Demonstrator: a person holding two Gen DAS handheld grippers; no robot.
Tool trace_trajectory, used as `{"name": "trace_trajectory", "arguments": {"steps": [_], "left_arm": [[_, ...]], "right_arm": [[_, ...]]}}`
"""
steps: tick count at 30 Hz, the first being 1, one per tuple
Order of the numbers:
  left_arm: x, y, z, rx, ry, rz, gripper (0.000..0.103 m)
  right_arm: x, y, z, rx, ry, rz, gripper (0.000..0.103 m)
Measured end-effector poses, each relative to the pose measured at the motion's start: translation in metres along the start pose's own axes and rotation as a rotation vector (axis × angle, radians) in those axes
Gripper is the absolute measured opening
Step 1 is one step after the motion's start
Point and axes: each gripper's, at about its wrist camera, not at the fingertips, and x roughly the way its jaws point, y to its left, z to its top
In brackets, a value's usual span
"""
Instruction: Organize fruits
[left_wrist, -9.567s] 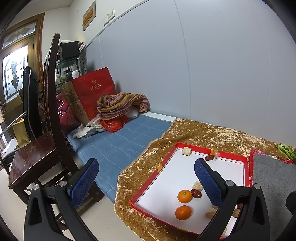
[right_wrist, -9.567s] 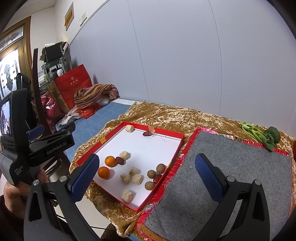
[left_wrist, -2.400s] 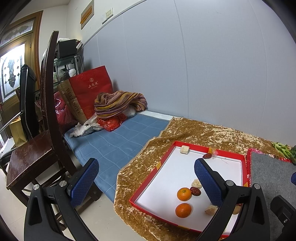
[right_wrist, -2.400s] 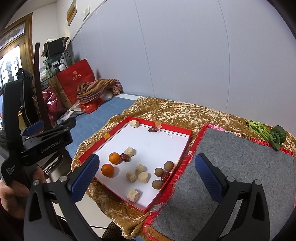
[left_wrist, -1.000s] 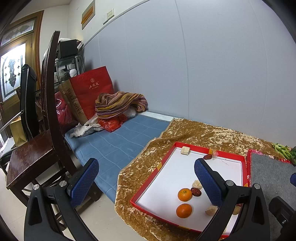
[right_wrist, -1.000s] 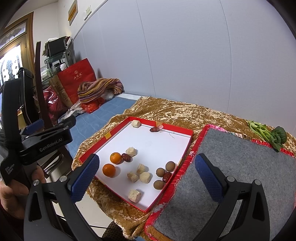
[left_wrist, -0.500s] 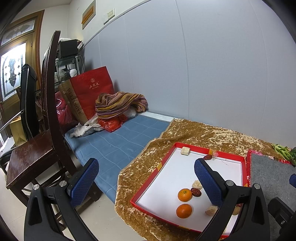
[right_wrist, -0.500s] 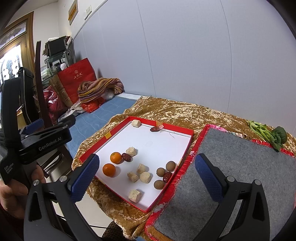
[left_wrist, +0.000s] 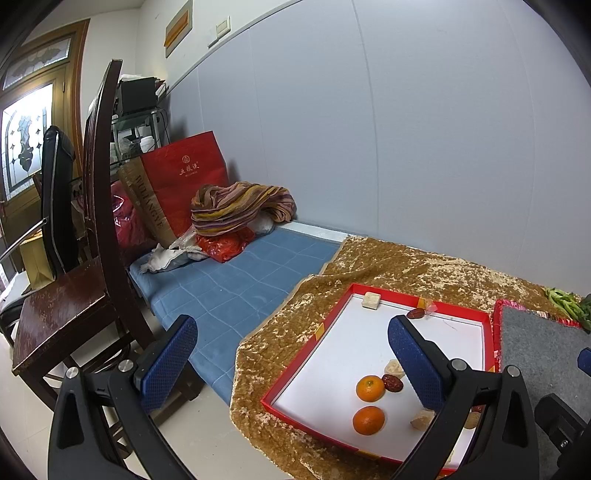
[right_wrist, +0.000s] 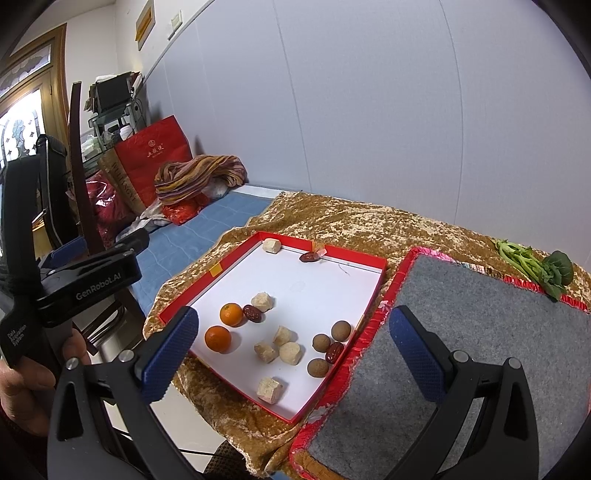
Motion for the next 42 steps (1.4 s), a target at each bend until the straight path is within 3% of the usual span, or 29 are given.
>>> {"name": "trace_trajectory", "arguments": {"steps": [42], "left_arm": [[-0.0008,0.0023,-0.0019,-0.003,-0.003,0.006,0.103]], "right_arm": [[0.0023,-0.0002,-0.0012,0.001,0.004,-0.001,0.103]]}}
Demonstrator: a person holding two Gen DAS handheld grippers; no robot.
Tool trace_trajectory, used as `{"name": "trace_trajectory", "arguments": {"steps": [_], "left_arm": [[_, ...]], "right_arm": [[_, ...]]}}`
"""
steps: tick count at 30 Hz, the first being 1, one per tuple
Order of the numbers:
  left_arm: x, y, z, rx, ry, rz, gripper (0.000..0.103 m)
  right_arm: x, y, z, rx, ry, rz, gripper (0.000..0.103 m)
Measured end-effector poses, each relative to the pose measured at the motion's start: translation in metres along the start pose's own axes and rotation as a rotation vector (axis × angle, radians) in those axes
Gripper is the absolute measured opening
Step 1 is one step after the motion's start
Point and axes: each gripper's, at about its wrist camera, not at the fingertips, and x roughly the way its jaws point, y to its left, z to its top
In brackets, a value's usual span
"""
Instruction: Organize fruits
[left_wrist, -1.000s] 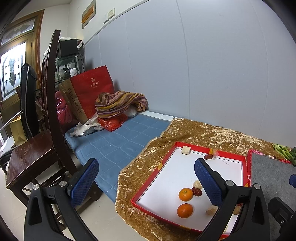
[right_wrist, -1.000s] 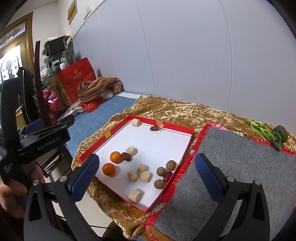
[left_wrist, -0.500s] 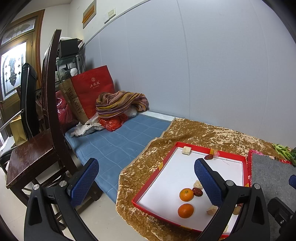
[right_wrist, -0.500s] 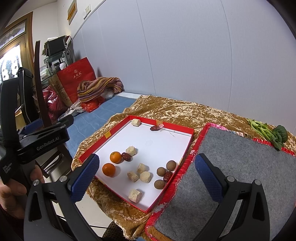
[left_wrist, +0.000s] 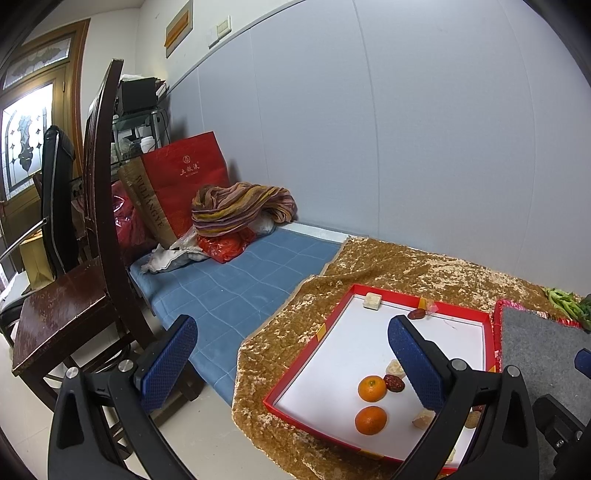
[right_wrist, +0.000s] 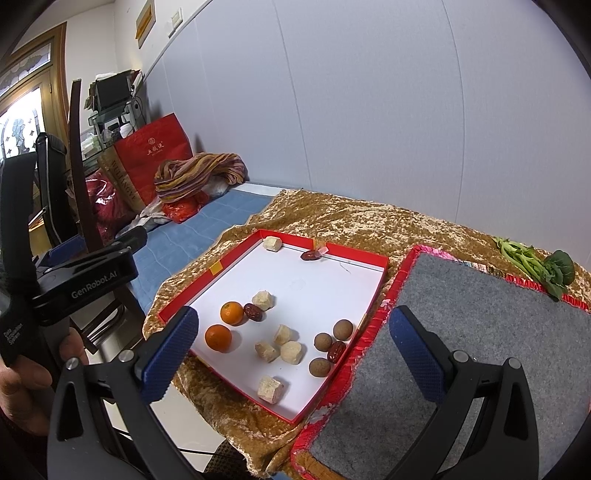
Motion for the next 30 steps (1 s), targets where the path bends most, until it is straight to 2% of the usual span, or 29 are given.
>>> {"name": "trace_trajectory", "arguments": {"steps": [30], "left_arm": [[-0.0009,0.0013,0.0005,-0.006,-0.001,0.004,0.103]], "right_arm": [[0.0021,0.0026,-0.001,-0.002,0.001,0.001,0.103]]}}
